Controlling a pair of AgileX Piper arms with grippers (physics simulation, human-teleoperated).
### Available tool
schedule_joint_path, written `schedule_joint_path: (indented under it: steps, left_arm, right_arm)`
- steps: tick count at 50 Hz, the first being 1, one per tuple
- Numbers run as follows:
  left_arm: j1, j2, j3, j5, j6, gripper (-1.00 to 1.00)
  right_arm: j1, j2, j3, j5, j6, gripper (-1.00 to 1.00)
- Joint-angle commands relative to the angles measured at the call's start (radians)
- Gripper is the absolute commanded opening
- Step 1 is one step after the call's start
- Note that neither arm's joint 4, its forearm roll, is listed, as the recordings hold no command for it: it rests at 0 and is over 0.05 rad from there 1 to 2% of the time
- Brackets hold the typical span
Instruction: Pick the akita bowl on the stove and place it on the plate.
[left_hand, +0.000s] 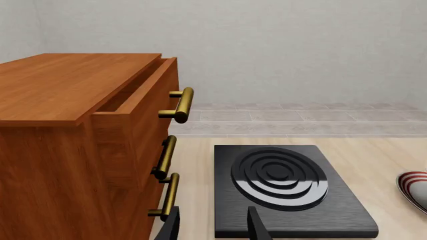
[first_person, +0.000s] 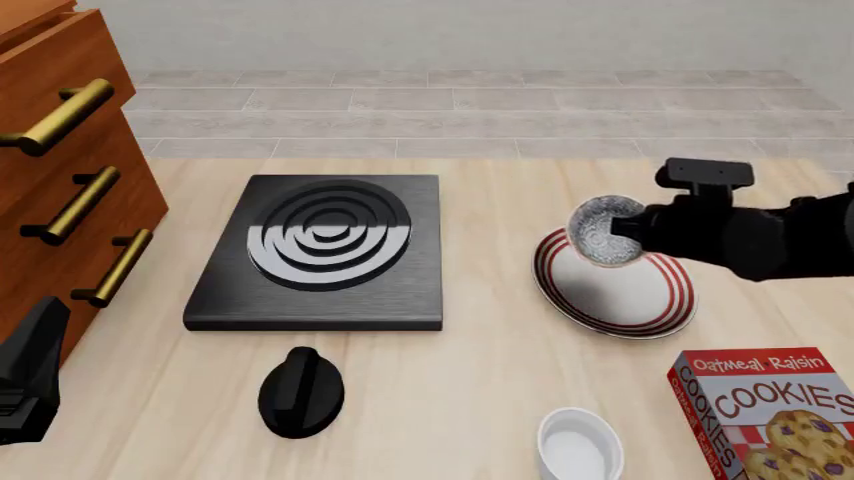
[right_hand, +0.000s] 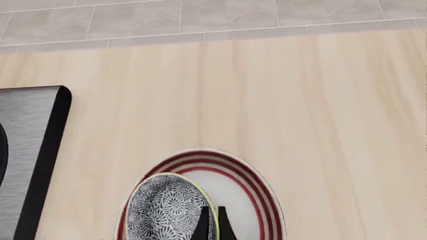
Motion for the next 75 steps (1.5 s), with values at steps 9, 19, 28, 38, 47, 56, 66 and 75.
schedule_joint_path:
  steps: [9,19,28,38,47,56,66,75]
  left_arm:
    - [0.000,0.000,0.000,0.000,0.000,1.00]
    - [0.000,0.000,0.000,0.000,0.000,1.00]
    - [0.000,0.000,0.000,0.000,0.000,1.00]
    - [0.000,0.000,0.000,0.000,0.000,1.00]
    - [0.000,0.000,0.000,0.000,0.000,1.00]
    - [0.000,0.000,0.000,0.000,0.000,1.00]
    - [0.000,0.000,0.000,0.000,0.000,1.00]
    - [0.000,0.000,0.000,0.000,0.000,1.00]
  right_arm:
    - [-0.020,0.012,0.050,-0.045,0.012,-1.00]
    - [-0.020,0.030,0.066,-0.062,0.020,-1.00]
    - [-0.026,0.047,0.067,-0.070,0.020,-1.00]
    - [-0.032,0.073,0.072,-0.089,0.023,-1.00]
    - [-0.035,0.088,0.074,-0.098,0.025,-1.00]
    - [-0.034,0.101,0.081,-0.109,0.029,-1.00]
    - [-0.012,0.075,0.092,-0.109,0.009,1.00]
    - [-0.007,0.050,0.105,-0.117,-0.024,1.00]
